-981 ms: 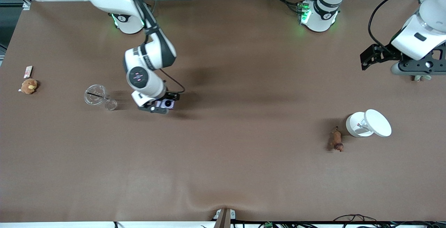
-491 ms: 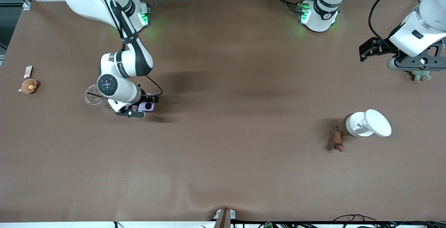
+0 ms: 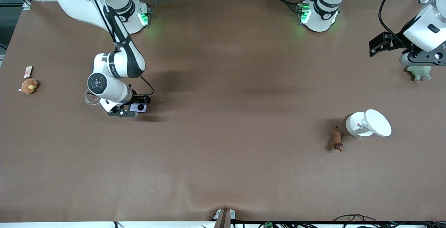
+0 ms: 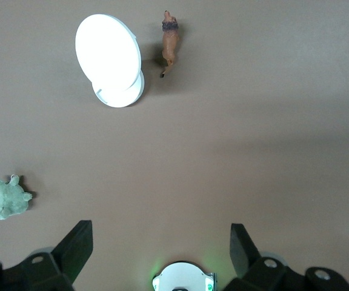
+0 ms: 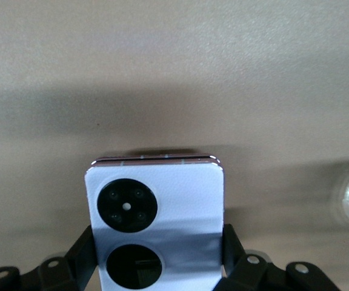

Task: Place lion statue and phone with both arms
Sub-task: 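Carry the phone beside the glass cup while the left gripper withdraws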

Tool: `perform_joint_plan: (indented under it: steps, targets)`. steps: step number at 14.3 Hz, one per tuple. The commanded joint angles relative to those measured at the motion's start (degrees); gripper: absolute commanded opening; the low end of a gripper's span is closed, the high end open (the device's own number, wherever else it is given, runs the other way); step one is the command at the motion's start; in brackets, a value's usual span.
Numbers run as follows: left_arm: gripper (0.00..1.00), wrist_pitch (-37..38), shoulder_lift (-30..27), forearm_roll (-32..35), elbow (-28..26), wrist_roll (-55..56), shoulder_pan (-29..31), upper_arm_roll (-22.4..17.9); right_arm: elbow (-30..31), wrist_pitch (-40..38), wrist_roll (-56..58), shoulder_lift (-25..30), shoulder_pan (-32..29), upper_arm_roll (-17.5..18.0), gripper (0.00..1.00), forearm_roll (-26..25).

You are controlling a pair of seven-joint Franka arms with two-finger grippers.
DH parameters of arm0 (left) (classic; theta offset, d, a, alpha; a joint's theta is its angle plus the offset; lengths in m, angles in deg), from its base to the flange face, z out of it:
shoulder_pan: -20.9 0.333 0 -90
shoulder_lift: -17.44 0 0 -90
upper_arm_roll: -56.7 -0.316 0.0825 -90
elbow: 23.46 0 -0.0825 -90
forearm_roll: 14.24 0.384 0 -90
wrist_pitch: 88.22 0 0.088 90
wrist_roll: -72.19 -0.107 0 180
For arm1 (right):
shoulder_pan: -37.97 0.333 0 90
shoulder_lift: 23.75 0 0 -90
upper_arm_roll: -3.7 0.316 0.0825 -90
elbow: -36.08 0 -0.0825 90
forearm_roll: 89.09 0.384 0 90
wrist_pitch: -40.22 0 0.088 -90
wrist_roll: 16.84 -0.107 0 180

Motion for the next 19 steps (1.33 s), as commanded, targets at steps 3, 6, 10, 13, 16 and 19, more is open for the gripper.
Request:
perform_joint_plan:
  steps: [3,6,10,13,16,19]
  targets:
    - [1.0,3.1,-1.2,-1.9,0.7,-0.5,0.1,-1.7,0.0,-0.4,0.1,0.6,-0.5,0.5,1.0,-0.4]
    - [1.0,3.2,-1.3,-3.7,0.7,-1.2,0.3,-3.8,-2.3,-4.0,0.1,2.1,-0.7,0.5,1.0,-0.4]
    - [1.0,3.3,-1.2,-3.6,0.7,-1.0,0.3,-3.5,-14.2,-21.6,-0.3,6.4,-2.7,-0.5,1.0,-0.6]
    - [1.0,3.2,-1.3,-3.5,0.8,-0.9,0.2,-3.5,-29.2,-37.9,-0.9,6.5,-4.5,-0.5,1.0,-0.7]
    - [1.0,3.0,-0.8,-3.5,0.8,-0.9,0.6,-3.2,-41.9,-47.9,-0.8,5.9,-6.9,-0.5,1.0,-0.9]
    - [1.0,1.3,-0.2,-3.5,0.8,-0.6,0.3,-3.2,-53.2,-57.5,0.3,5.7,-8.5,-0.5,1.0,-3.5]
